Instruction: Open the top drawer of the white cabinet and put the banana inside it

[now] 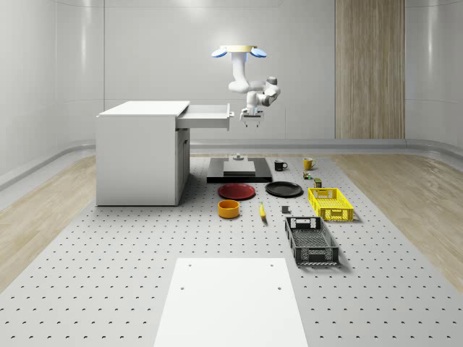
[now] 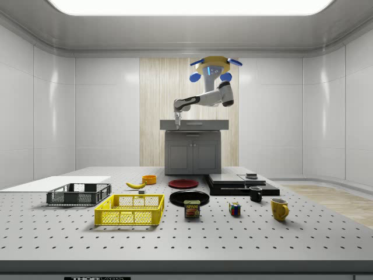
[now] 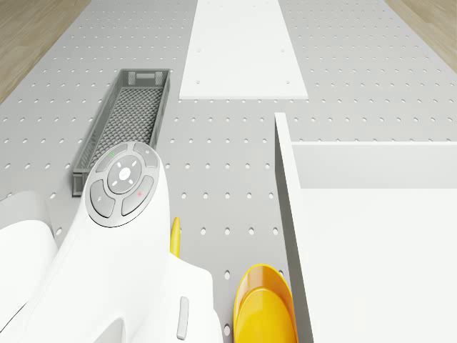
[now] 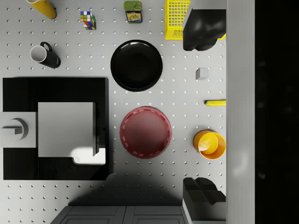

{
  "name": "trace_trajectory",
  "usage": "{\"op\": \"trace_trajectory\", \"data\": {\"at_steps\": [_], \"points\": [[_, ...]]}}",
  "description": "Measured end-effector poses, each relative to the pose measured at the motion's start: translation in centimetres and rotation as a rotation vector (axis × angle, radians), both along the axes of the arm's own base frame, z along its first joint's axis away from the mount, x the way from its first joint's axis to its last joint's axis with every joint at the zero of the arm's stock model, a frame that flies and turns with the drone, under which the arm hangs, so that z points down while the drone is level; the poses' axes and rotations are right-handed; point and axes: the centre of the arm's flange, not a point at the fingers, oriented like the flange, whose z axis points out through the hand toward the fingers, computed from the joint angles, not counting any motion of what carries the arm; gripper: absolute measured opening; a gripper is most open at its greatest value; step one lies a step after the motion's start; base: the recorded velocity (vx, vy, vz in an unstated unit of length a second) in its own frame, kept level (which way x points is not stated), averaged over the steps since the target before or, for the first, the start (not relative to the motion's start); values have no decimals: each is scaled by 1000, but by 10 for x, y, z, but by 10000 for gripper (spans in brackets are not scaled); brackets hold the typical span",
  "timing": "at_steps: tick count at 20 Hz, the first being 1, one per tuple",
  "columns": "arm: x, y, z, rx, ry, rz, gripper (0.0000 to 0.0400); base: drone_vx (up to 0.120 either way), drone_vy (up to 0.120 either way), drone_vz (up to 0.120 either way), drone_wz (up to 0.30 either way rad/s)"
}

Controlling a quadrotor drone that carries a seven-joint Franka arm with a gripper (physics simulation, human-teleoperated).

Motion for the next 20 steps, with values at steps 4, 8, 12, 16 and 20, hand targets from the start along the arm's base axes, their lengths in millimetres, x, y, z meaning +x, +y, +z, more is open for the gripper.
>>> {"op": "trace_trajectory", "data": {"at_steps": [4, 8, 12, 16, 20], "points": [[0, 0, 0, 1, 0, 0, 400, 120, 50, -30, 0], [0, 0, 0, 1, 0, 0, 400, 120, 120, 0, 0], [0, 0, 0, 2, 0, 0, 400, 120, 120, 0, 0], [0, 0, 0, 2, 0, 0, 400, 120, 100, 0, 0], [0, 0, 0, 2, 0, 0, 400, 120, 0, 0, 0]]}}
